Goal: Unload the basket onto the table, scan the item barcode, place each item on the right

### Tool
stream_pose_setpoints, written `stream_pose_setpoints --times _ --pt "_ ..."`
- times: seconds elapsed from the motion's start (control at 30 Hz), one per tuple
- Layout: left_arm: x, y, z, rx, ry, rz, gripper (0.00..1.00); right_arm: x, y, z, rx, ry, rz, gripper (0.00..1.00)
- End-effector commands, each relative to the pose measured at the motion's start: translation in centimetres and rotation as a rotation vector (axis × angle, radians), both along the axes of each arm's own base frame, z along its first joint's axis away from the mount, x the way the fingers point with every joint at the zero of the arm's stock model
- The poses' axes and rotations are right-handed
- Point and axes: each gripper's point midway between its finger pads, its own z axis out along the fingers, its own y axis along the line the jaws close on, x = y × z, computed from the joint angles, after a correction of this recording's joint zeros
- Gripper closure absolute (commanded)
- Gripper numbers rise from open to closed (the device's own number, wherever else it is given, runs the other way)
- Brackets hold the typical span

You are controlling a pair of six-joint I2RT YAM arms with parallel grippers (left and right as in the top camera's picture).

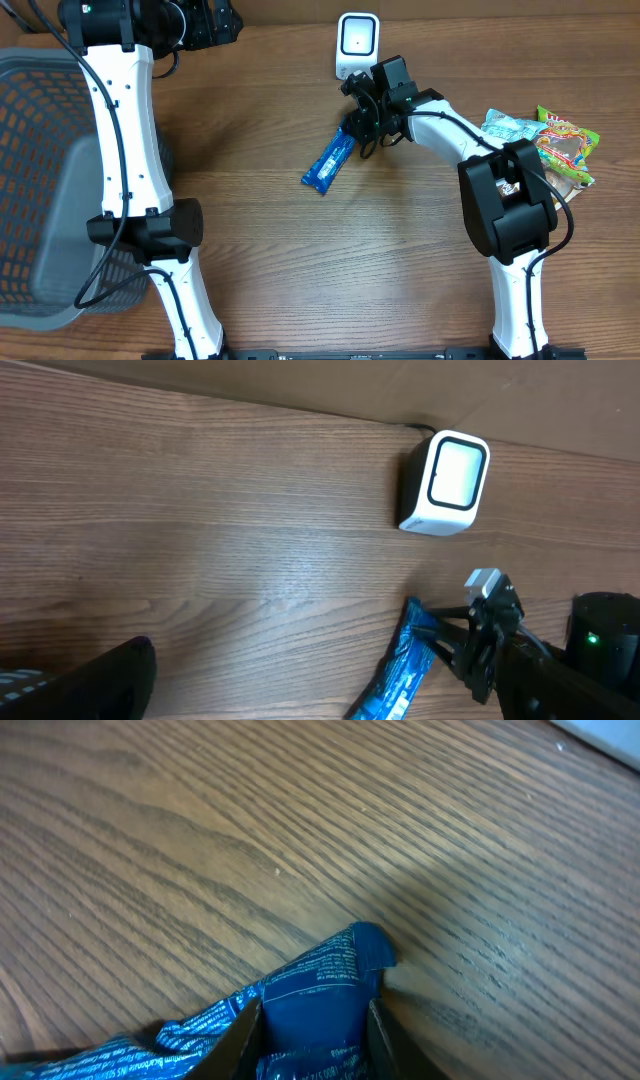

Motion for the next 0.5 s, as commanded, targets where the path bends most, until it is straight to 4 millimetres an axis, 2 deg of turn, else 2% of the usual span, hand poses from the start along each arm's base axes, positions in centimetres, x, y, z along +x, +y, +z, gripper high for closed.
stream_pose_setpoints --times 0.0,0.07,0.1,0.13,0.23,0.3,0.4,0.43,0.47 --pt "-0.2 -0.2 1.3 -0.008 -0.032 -0.002 0.0 -1.2 -2.7 -1.5 -0.004 0.21 -0.268 0.79" --pt "-0.2 -0.2 1.3 -0.008 -0.032 -0.001 0.0 -2.3 -4.6 -1.4 0.004 0.369 -0.475 0.75" --pt "-0.2 -0.2 1.3 -0.008 -0.032 -0.001 0.0 -3.4 -5.8 -1.6 0.015 0.491 -0.629 0.38" --pt "-0.2 -0.2 1.3 -0.008 -0.032 -0.001 0.0 -4.2 -6.3 -1.7 0.023 0.563 -0.699 0.32" --pt "-0.2 -0.2 1.3 -0.008 -0.032 -0.001 0.0 -5.7 -6.0 -1.6 0.05 0.67 -0.715 0.24" --pt "-0.2 -0.2 1.3 -0.007 -0.032 -0.001 0.0 -5.5 -5.9 -1.4 0.057 0.647 -0.673 0.18" --pt "-0.2 -0.2 1.3 -0.008 -0.032 -0.001 0.0 -4.1 -5.8 -1.1 0.063 0.529 -0.521 0.01" --pt "-0.2 -0.2 1.3 -0.008 -0.032 -0.001 0.0 -3.9 -5.5 -0.9 0.072 0.502 -0.458 0.01" --pt "-0.2 -0.2 1.3 -0.008 -0.032 -0.001 0.0 -4.1 -5.1 -0.7 0.079 0.483 -0.388 0.07"
